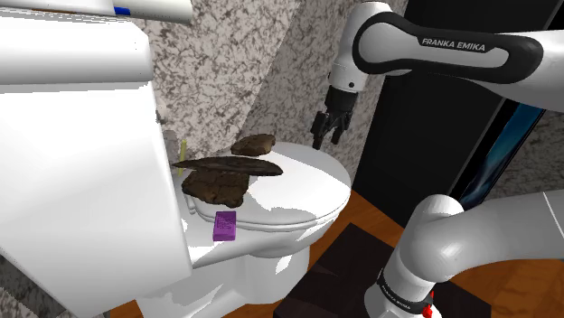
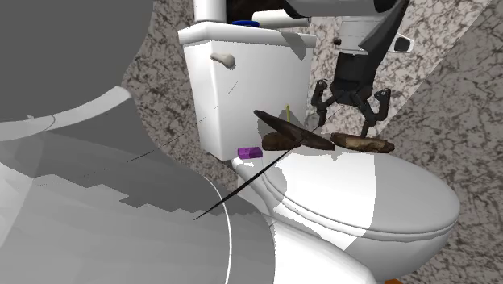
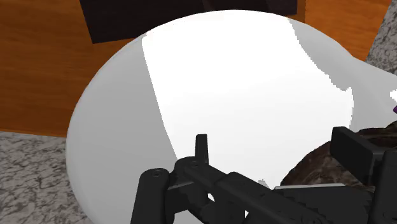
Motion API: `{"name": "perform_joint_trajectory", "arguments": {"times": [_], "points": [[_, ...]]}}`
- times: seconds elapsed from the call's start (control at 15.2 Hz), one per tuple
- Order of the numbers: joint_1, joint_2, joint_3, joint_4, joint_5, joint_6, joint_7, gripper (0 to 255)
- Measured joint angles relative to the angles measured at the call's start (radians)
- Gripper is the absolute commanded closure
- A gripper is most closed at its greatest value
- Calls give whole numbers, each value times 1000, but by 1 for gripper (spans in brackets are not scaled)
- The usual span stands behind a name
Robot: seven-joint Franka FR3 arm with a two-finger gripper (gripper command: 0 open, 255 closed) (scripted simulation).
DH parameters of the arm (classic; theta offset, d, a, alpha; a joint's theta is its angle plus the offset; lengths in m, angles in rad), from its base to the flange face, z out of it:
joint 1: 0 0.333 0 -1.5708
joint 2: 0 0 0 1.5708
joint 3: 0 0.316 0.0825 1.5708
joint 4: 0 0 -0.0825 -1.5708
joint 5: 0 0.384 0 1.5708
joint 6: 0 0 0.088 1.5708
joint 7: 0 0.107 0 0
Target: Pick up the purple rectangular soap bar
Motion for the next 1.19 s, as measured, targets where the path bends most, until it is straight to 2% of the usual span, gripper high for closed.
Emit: {"name": "perform_joint_trajectory", "arguments": {"times": [0.13, 0.26, 0.66, 0.99, 1.19], "points": [[1, -1, 13, -5, 7, 4, 18, 0], [5, -8, 59, -25, 30, 18, 80, 0], [21, 33, 230, -50, 117, 88, 312, 0], [21, 126, 372, -25, 169, 155, 505, 0], [14, 184, 456, 8, 190, 118, 622, 0]]}}
